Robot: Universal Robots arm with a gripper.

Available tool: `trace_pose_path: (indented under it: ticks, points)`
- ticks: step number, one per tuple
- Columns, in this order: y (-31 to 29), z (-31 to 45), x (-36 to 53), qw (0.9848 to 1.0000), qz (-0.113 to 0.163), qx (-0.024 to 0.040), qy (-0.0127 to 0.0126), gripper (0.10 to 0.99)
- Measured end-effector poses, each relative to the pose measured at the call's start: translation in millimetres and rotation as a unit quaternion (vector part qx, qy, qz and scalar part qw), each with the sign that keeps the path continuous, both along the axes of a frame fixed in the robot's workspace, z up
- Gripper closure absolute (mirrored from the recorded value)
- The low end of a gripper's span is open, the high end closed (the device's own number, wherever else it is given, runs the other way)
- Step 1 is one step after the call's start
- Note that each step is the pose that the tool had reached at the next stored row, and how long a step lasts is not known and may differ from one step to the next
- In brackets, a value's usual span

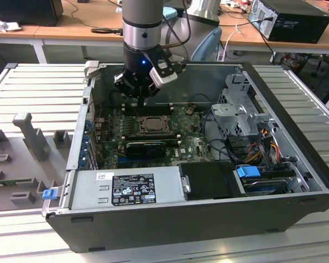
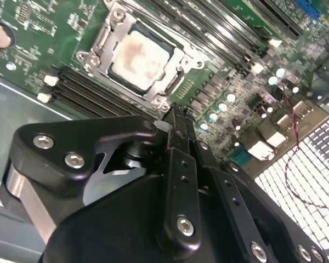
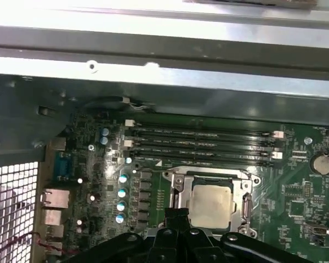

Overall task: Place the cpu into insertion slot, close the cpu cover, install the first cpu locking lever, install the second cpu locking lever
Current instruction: 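Install the first cpu locking lever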

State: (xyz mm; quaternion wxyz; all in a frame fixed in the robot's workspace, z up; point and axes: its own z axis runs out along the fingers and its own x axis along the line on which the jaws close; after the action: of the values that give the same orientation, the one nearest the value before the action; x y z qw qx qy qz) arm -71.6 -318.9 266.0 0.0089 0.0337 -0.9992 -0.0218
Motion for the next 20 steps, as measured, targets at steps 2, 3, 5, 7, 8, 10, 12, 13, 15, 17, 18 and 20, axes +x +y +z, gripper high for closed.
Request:
trace_pose_path:
  ticks: [2, 3, 5, 7, 8, 10, 12, 13, 15, 17, 18, 20]
  points:
    - [0.4, -0.4, -6.2, 1.0000, -0.001, 0.0000, 0.0000, 0.980]
    - [0.9, -0.9, -12.4, 1.0000, -0.001, 0.0000, 0.0000, 0.980]
    - [1.8, -2.1, -26.3, 1.0000, -0.001, 0.0000, 0.0000, 0.980]
    - [3.0, -2.8, -33.5, 1.0000, -0.001, 0.0001, -0.0001, 0.980]
    - [4.5, -3.3, -37.7, 1.0000, -0.001, 0.0000, 0.0001, 0.980]
    - [9.5, -4.2, -40.8, 1.0000, -0.001, 0.0001, 0.0001, 0.980]
    - [15.3, -5.1, -41.4, 1.0000, -0.001, 0.0002, 0.0003, 0.980]
    - [20.1, -6.2, -41.4, 1.0000, -0.001, 0.0004, 0.0004, 0.980]
    - [27.0, -7.5, -41.3, 1.0000, -0.001, 0.0004, 0.0004, 0.980]
    - [30.2, -7.9, -39.5, 1.0000, -0.001, 0.0005, 0.0004, 0.980]
    - [30.8, -7.9, -37.5, 1.0000, -0.001, 0.0005, 0.0004, 0.980]
    - [32.4, -7.9, -31.3, 1.0000, -0.001, 0.0004, 0.0004, 0.980]
